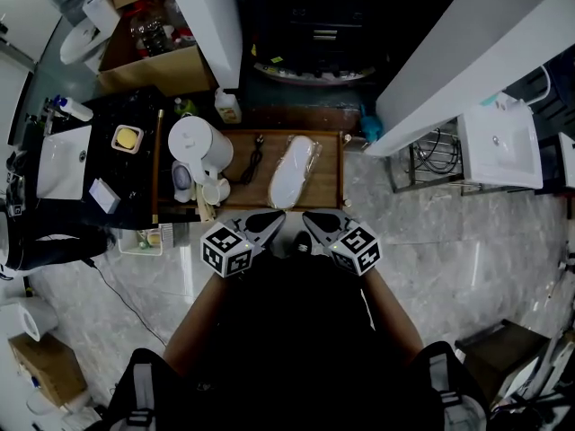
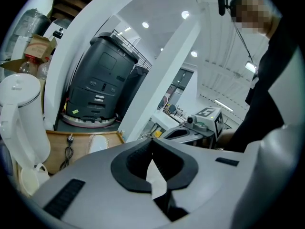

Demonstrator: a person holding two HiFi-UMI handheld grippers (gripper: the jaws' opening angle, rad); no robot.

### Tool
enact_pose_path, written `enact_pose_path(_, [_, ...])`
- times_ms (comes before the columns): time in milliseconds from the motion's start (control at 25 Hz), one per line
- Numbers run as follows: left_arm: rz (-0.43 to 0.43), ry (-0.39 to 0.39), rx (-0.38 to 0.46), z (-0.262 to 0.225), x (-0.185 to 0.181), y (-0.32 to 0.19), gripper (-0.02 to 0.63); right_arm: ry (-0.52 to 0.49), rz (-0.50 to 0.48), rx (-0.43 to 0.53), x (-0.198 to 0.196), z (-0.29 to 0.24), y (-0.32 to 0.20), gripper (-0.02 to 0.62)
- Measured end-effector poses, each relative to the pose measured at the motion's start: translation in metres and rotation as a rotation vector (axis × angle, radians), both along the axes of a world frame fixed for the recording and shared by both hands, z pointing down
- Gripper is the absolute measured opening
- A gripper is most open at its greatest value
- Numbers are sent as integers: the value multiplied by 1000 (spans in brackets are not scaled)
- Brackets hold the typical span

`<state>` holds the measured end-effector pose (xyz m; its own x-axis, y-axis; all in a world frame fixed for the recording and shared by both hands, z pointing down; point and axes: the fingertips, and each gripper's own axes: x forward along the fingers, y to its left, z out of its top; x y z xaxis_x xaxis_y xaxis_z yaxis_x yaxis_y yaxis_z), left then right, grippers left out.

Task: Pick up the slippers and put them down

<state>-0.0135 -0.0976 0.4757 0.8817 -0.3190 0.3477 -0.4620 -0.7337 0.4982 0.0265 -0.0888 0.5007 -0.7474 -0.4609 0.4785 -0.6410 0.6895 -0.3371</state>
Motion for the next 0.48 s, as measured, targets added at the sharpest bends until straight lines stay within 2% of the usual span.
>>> enact_pose_path(480, [-8, 2, -9, 1, -3, -3, 11, 1, -3, 5, -3, -3, -4, 6])
